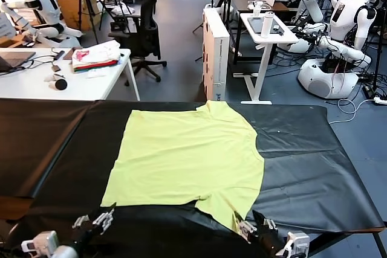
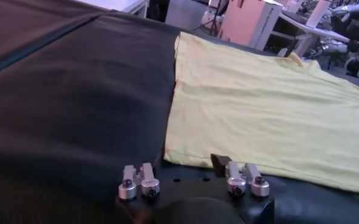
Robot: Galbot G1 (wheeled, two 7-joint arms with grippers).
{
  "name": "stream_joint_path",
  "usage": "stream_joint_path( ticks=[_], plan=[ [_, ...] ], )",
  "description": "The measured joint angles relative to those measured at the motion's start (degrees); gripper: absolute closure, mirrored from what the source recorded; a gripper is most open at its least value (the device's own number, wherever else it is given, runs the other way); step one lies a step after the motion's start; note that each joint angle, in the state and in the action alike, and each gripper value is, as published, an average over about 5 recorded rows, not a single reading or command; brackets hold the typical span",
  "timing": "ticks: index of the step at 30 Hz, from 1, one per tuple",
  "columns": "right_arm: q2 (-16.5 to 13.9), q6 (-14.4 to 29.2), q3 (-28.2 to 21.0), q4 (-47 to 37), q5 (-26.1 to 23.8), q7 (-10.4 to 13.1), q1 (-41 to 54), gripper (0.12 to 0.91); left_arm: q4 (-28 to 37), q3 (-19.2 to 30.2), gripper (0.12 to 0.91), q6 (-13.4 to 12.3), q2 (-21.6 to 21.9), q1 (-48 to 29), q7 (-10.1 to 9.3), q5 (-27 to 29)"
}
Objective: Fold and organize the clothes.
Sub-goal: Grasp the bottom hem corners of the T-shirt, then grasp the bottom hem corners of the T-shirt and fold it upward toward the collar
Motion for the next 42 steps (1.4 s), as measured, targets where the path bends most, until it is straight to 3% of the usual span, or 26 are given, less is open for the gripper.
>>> stream_joint_path(
  ticks=[3, 6, 21, 27, 31, 34, 42],
  plan=[
    [-0.13, 0.59, 0.62, 1.11, -0.92, 0.15, -1.11, 0.887, 0.07, 0.09, 0.842, -0.16, -0.03, 0.03, 0.03, 0.05],
    [-0.28, 1.00, 1.50, 2.75, -1.85, 0.47, -2.95, 0.887, 0.07, 0.15, 0.884, -0.38, -0.08, 0.22, 0.07, 0.15],
    [-0.79, 1.27, 3.83, 8.42, -3.03, 2.21, -12.11, 0.887, -3.86, -2.24, 0.883, -1.41, -0.67, 5.33, -0.29, 1.06],
    [-1.13, 1.06, 4.85, 8.69, -4.33, -1.36, -10.88, 0.887, -5.43, -4.13, 0.883, -2.29, -0.80, 6.95, -0.30, 1.04],
    [-1.93, 0.79, 5.82, 8.16, -4.13, -3.48, -8.08, 0.887, -6.07, -4.13, 0.883, -4.73, -1.78, 6.38, -0.17, 1.99],
    [-2.65, 0.09, 5.72, 7.18, -2.88, -4.06, -4.71, 0.887, -6.23, -3.34, 0.883, -6.22, -2.68, 5.34, 0.08, 2.83],
    [-4.40, -0.17, 3.97, 1.42, 0.47, -4.24, 5.94, 0.887, -4.74, -0.91, 0.883, -7.28, -4.69, -0.27, -0.33, 2.94]
  ],
)
